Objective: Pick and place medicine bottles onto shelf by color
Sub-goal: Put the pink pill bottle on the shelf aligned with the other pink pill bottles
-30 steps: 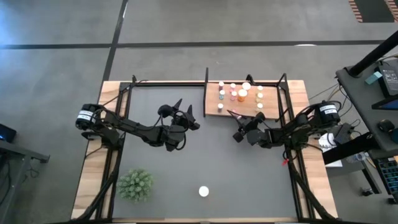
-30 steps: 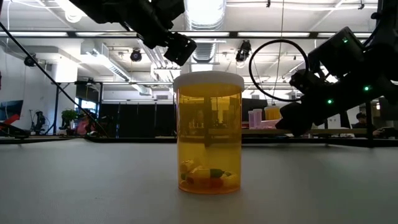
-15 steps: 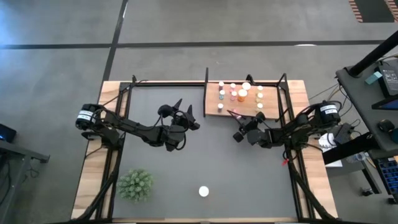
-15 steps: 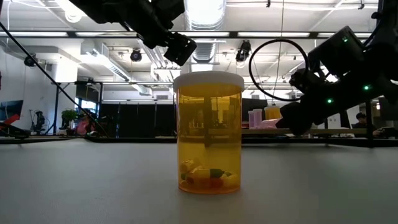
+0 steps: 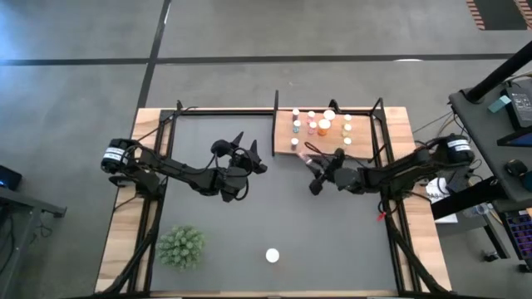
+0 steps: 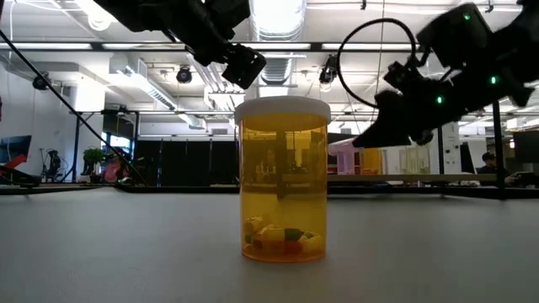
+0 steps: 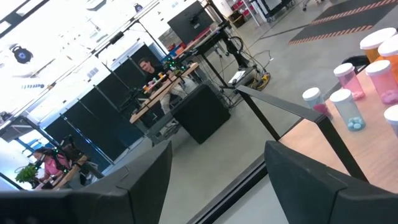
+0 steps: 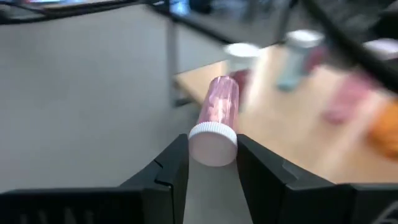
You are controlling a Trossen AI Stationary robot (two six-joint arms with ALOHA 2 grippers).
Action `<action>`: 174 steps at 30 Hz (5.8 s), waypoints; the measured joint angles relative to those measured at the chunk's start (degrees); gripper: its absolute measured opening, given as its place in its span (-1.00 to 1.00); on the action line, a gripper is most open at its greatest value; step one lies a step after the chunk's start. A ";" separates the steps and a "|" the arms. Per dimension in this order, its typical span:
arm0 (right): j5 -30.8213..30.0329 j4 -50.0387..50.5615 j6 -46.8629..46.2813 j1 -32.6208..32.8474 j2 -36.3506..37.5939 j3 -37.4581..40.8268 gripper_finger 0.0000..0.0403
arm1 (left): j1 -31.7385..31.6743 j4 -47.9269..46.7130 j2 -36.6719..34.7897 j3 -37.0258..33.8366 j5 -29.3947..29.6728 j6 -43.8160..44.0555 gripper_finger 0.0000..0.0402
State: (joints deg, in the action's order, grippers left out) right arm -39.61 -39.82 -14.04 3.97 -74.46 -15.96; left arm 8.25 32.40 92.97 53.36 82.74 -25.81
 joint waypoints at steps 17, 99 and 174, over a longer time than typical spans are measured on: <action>27.39 95.03 -27.12 -3.82 8.45 -40.31 -0.44 | 0.00 0.00 0.00 -0.13 0.00 0.00 0.20; 42.51 93.46 4.68 -3.10 1.30 -40.71 -0.16 | 0.00 0.11 0.02 -2.69 0.02 0.00 0.20; 43.59 89.40 -3.70 -3.08 0.20 -40.92 0.60 | 0.00 0.07 0.02 -2.82 0.02 0.09 0.20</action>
State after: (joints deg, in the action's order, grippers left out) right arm 3.98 49.58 -17.74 0.88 -74.26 -56.88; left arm 8.25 32.47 92.99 50.55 82.76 -25.72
